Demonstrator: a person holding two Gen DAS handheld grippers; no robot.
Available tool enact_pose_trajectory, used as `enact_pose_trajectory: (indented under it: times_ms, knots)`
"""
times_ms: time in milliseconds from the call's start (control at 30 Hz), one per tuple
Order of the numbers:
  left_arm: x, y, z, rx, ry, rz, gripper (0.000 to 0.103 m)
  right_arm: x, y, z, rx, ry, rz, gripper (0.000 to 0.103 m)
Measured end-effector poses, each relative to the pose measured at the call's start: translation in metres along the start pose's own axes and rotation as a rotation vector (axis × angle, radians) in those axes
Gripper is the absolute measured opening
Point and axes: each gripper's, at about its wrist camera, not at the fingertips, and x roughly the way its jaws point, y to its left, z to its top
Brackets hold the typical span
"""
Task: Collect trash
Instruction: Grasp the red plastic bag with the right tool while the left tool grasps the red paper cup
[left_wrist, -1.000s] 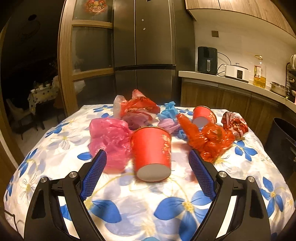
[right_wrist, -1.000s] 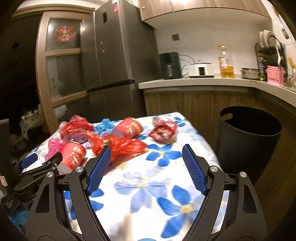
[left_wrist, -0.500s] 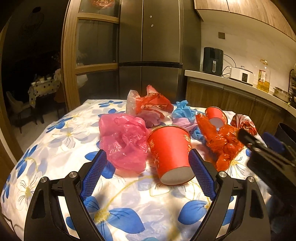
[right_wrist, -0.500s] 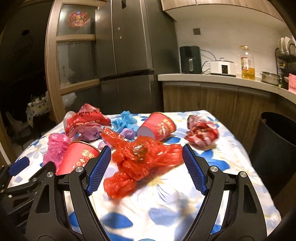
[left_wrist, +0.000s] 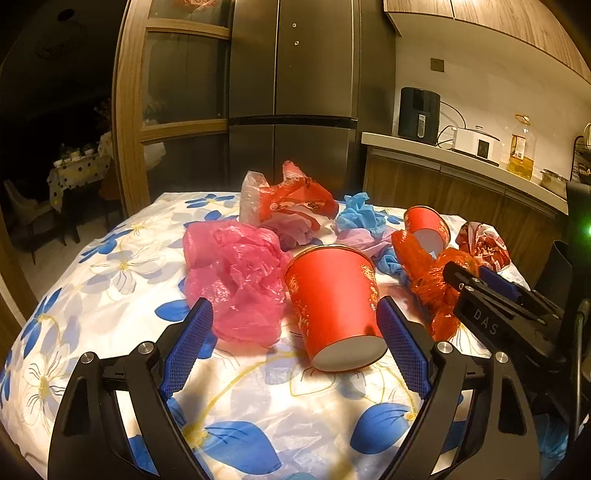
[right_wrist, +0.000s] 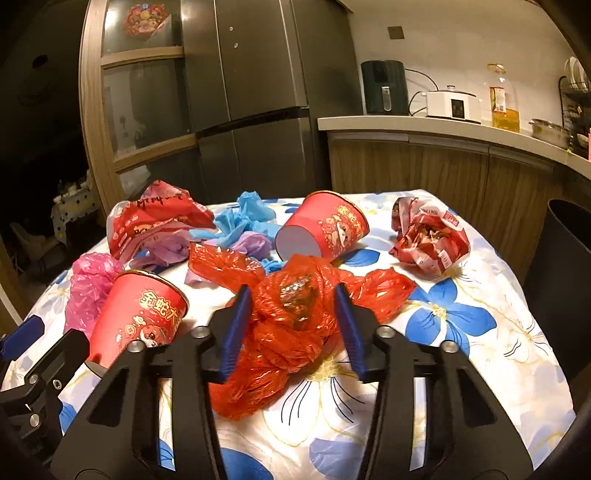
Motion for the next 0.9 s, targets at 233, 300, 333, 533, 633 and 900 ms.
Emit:
enact_pose_trajectory:
  times_ms: [233,300,333,533,633,900]
  knots:
    - [0.005,-0.015,-0.001,0.034,0.017,-0.007,0.087,-0.017,-0.003,-0.001,0.005,-0.035,-0.003,0.019]
    - [0.011,-0.019,-0.002,0.039,0.039,-0.01,0.087,-0.026,-0.008,-0.002,0.013,-0.05,-0.011,0.019]
    - [0.013,-0.021,-0.002,0.041,0.049,-0.009,0.087,-0.031,-0.01,-0.003,0.016,-0.054,-0.014,0.019]
    - [0.03,-0.024,-0.003,0.033,0.11,-0.001,0.086,-0.048,-0.024,-0.01,0.038,-0.054,-0.017,0.02]
    - [0.035,-0.023,-0.003,0.014,0.127,-0.008,0.085,-0.051,-0.027,-0.011,0.041,-0.053,-0.017,0.019]
    - [0.04,-0.023,-0.007,0.001,0.158,-0.032,0.059,-0.059,-0.034,-0.016,0.046,-0.06,-0.017,0.019]
